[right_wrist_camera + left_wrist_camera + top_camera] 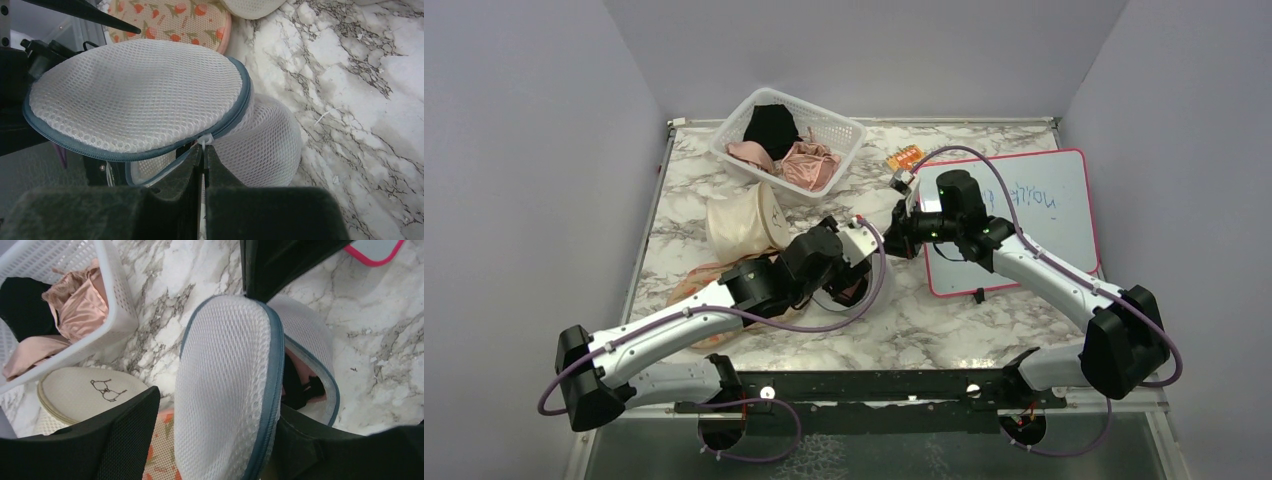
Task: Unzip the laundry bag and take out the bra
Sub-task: Unzip the laundry bag at the center of the board.
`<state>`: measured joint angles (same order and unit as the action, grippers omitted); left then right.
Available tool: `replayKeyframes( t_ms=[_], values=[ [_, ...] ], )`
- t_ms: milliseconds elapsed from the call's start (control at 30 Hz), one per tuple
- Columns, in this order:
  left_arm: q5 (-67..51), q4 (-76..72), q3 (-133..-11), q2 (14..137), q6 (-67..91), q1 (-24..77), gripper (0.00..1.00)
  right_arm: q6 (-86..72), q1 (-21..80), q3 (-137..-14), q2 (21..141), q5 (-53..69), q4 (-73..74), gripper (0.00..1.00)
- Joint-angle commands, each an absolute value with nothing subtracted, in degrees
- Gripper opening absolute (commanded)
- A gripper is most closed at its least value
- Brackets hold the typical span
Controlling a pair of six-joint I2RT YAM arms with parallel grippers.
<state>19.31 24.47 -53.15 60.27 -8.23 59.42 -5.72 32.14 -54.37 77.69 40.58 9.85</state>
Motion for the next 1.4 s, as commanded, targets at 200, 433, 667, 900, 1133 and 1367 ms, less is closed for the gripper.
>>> replayKeyframes(
  t_ms=[200, 433, 667, 900, 1133, 1367],
  values=[
    [24.48, 30.99, -63.53, 67.02, -7.01, 60.31, 0.65, -5.88, 31.99, -55.90, 77.95, 42.89, 9.65, 0.01],
    [21.70, 29.02, -64.65, 67.24, -7.99, 60.44, 0.60, -6.30, 31.99, -55.85, 77.96, 43.56, 9.22, 0.01],
    [22.75, 27.86, -63.25, 69.32, -9.32, 60.45, 0.59, -6.37, 31.99, -55.55, 77.93, 43.97, 9.19, 0.01],
    [22.58, 26.29, -63.94, 73.14, -8.88, 60.40, 0.67, -6.73, 31.99, -54.98, 78.00, 44.30, 8.88, 0.01],
    [25.16, 23.56, -63.17, 74.24, -8.81, 60.46, 0.51, -6.50, 31.99, -55.06, 77.09, 44.08, 9.38, 0.01],
    [23.55, 21.16, -59.79, 68.97, -10.43, 60.42, 0.21, -6.69, 31.97, -54.26, 76.92, 43.28, 9.20, 0.01]
  ],
)
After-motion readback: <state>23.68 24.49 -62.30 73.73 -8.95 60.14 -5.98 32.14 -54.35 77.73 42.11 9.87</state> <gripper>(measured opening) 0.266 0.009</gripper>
